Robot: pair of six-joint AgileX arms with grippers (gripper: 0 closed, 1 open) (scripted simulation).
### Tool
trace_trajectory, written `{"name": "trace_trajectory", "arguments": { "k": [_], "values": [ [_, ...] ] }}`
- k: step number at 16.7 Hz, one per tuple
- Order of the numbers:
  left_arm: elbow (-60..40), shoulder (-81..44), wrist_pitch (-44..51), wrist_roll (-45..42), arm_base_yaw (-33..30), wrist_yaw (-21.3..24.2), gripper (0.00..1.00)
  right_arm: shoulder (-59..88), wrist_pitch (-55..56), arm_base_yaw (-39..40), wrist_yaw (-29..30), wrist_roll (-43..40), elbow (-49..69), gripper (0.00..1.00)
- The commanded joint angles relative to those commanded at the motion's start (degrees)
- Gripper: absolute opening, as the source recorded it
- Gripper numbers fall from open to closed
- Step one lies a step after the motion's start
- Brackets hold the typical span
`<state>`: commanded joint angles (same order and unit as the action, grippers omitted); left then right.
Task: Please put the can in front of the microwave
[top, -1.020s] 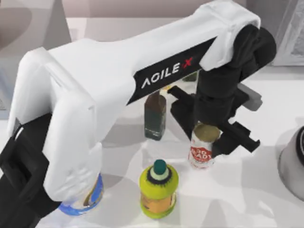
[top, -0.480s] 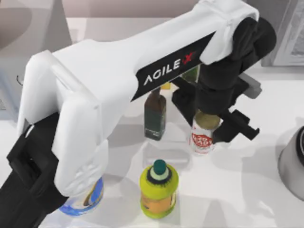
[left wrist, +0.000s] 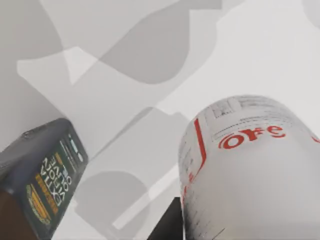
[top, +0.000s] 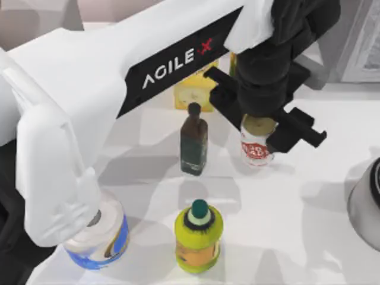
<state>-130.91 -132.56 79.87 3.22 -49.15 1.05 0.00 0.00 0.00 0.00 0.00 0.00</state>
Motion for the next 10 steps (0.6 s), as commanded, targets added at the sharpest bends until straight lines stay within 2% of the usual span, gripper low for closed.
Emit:
{"name": "trace_trajectory", "arguments": {
  "k": [5,10],
  "values": [
    [11.1,16.6,-5.7,0.1,7.7,0.4,0.0,0.0,0.0,0.0,0.0,0.0,0.0,1.0],
    [30.4,32.9,-10.1,0.1,20.9,-0.2,0.0,0.0,0.0,0.0,0.0,0.0,0.0,1.0]
  ]
}}
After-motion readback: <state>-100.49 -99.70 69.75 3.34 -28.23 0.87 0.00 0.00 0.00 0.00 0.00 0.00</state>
